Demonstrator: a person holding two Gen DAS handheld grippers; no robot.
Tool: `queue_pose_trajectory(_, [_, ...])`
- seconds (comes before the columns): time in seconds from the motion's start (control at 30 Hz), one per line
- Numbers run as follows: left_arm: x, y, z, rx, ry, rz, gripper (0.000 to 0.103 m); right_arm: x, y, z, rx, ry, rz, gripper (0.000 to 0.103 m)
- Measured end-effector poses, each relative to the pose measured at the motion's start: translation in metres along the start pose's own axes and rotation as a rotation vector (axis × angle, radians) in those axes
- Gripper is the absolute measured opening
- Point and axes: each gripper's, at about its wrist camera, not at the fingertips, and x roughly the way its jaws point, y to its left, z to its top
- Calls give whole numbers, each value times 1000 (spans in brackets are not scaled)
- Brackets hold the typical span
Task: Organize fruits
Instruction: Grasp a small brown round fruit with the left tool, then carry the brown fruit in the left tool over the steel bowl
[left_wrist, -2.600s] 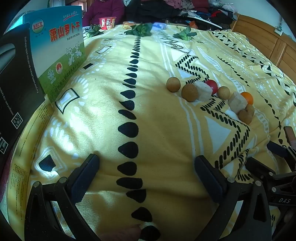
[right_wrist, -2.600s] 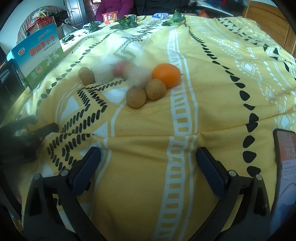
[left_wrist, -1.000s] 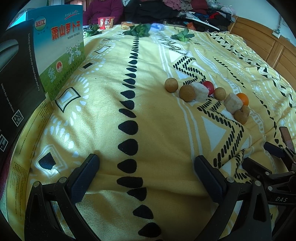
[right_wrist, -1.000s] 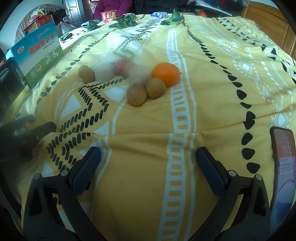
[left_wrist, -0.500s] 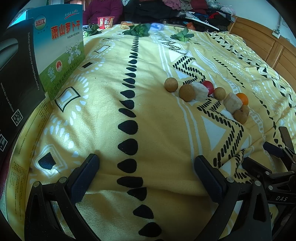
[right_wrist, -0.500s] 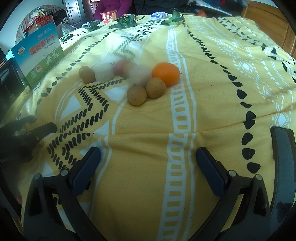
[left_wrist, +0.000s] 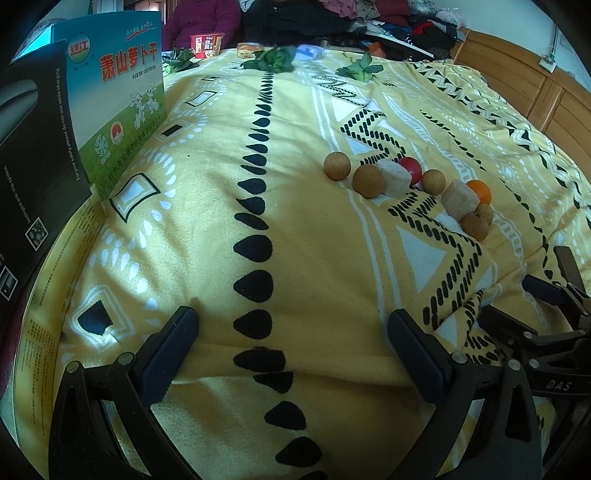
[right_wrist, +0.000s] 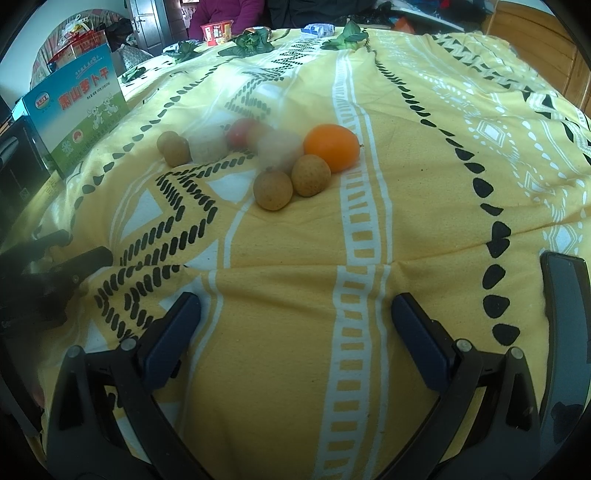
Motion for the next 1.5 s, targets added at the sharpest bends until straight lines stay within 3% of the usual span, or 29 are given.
queue_pose_trajectory(0.1, [-5,2,1,-6,0,-15,102,-1,-4,-2,16,-20,23,103])
queue_pose_trajectory(0.23, [-26,-3,23,-6,-70,-49,78,-2,-8,-4,26,-30,44,103])
queue_pose_trajectory(0.3, [-23,-7,40,30,-91,-8,74,-2,-10,-4,31,-33,54,103])
queue_pose_trajectory(0.33, [-15,-8,49,37,-76,0,64,-2,-10,-4,32,-34,56,103])
queue_pose_trajectory(0.37, [-4,-6,57,33,-46,-6,47,-2,-9,-4,31,-34,56,103])
queue_pose_trajectory(0.43, [17,-2,66,17,17,-27,34,-2,-9,-3,31,-33,56,103])
queue_pose_trajectory(0.6, [36,-16,74,87,23,-89,33,-3,-10,-4,32,-32,60,103])
queue_pose_trajectory(0.7, [46,-23,81,122,28,-90,32,-3,-10,-4,31,-30,59,103])
queue_pose_trajectory(1.13, [68,-22,107,84,17,-111,31,-1,-8,-1,28,-21,53,103])
queue_pose_trajectory(1.2, [66,-21,106,85,10,-120,21,-1,-8,0,24,-15,49,103])
queue_pose_trajectory(1.4, [30,-15,90,54,-49,-123,21,-13,-16,2,-53,37,132,102])
queue_pose_trajectory(1.5, [11,-10,71,35,-60,-126,21,-27,-32,3,20,7,174,100])
